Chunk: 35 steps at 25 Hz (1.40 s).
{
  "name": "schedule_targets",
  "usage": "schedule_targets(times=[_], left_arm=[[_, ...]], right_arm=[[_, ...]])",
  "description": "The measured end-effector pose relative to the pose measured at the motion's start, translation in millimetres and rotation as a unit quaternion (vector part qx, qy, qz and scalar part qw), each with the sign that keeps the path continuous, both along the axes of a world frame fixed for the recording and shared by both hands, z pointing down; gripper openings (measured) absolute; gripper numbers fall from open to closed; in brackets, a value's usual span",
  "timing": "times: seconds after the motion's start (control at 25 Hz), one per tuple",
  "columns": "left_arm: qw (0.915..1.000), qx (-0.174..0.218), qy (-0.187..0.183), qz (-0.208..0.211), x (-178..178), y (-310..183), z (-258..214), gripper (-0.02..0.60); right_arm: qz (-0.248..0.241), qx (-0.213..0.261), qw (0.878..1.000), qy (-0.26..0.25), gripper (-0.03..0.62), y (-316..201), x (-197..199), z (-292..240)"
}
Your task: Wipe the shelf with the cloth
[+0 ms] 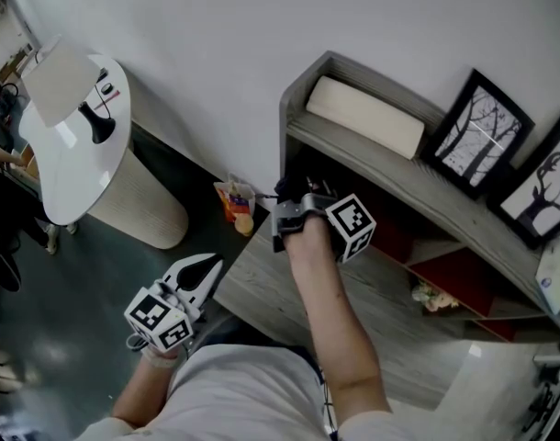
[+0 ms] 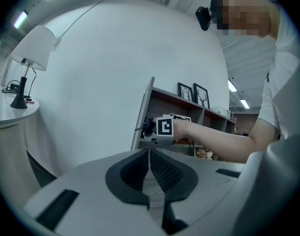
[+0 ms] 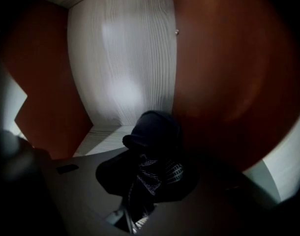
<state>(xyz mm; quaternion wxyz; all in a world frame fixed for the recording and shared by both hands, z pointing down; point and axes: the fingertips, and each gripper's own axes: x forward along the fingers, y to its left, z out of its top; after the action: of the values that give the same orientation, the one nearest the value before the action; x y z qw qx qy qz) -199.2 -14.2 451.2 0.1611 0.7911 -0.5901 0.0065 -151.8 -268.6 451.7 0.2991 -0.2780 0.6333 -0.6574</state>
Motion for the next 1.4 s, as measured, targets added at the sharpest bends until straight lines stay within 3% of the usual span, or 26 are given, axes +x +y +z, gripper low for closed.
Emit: schedule_targets(times=[0.24, 0.44, 0.6, 0.76, 0.88, 1.12, 1.4], left_arm=[[1.0, -0.001, -0.001, -0.001, 5, 1, 1, 0.017], [1.0, 0.0, -0.003, 0.002, 10, 0, 1, 0.017], [1.0, 0.002, -0.003, 0.005, 14, -3, -1, 0.017], [0.9999, 0.0, -0.004, 0.015, 20, -5, 0, 0.017], [0.9998, -0.002, -0.005, 0.02, 22, -7, 0, 0.017], [0.9996, -0.004, -0.003, 0.027, 22, -10, 2, 0.017], [0.9995, -0.003, 0.002, 0.032, 19, -14, 4, 0.017]], right_arm=[[-0.022, 0.001, 1.0, 0.016, 0.088, 23, -2, 5], [-0.044, 0.072, 0.99, 0.113, 0.089, 32, 3, -6], [-0.034, 0.151, 0.959, 0.239, 0.1, 25, 16, -20], [-0.053, 0.215, 0.91, 0.35, 0.207, 22, 17, -23], [-0.073, 0.271, 0.852, 0.442, 0.247, 21, 15, -20], [-0.099, 0.384, 0.693, 0.603, 0.253, 17, 10, -29], [-0.181, 0.431, 0.499, 0.73, 0.227, -3, -3, 11]])
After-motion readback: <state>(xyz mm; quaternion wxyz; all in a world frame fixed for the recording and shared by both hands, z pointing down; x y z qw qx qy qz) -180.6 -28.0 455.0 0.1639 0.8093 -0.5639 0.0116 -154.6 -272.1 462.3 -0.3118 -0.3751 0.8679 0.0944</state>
